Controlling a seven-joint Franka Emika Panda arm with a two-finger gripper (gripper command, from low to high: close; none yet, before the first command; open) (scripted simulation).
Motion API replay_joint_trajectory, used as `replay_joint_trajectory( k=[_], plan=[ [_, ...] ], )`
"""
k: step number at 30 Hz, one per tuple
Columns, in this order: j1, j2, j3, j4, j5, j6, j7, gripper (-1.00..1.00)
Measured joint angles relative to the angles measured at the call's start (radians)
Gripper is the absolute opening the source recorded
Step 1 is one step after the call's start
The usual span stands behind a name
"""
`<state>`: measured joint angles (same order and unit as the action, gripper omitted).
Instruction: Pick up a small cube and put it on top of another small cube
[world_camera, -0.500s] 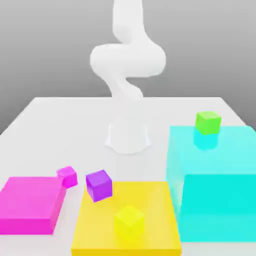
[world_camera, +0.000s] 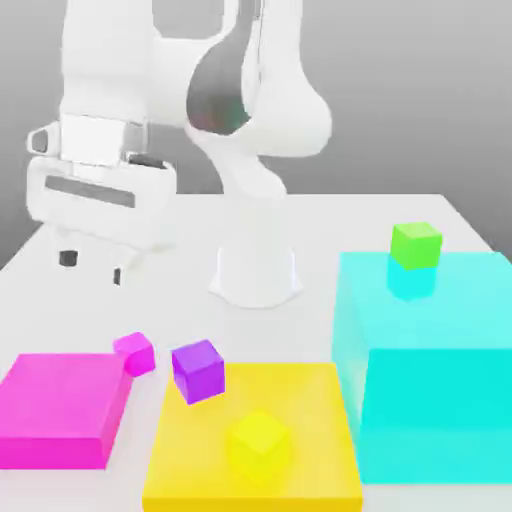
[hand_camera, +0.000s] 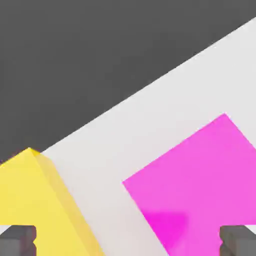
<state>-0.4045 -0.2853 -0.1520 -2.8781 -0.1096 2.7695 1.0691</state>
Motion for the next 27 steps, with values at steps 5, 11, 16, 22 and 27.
replay_joint_trajectory(
  k=[5,11,16,22,27],
  plan=[
    [-0.085,0.251,-0.062,-0.117,0.03,0.203,0.027,0.0],
    [-0.236,0.474,0.108,-0.088,0.111,0.386,-0.025,0.0],
    [-0.258,0.507,0.125,-0.083,0.097,0.414,-0.016,-1.0],
    [-0.228,0.429,0.088,-0.095,0.066,0.35,0.009,-1.0],
    [-0.222,0.252,0.075,-0.128,0.052,0.204,0.015,-1.0]
  ],
)
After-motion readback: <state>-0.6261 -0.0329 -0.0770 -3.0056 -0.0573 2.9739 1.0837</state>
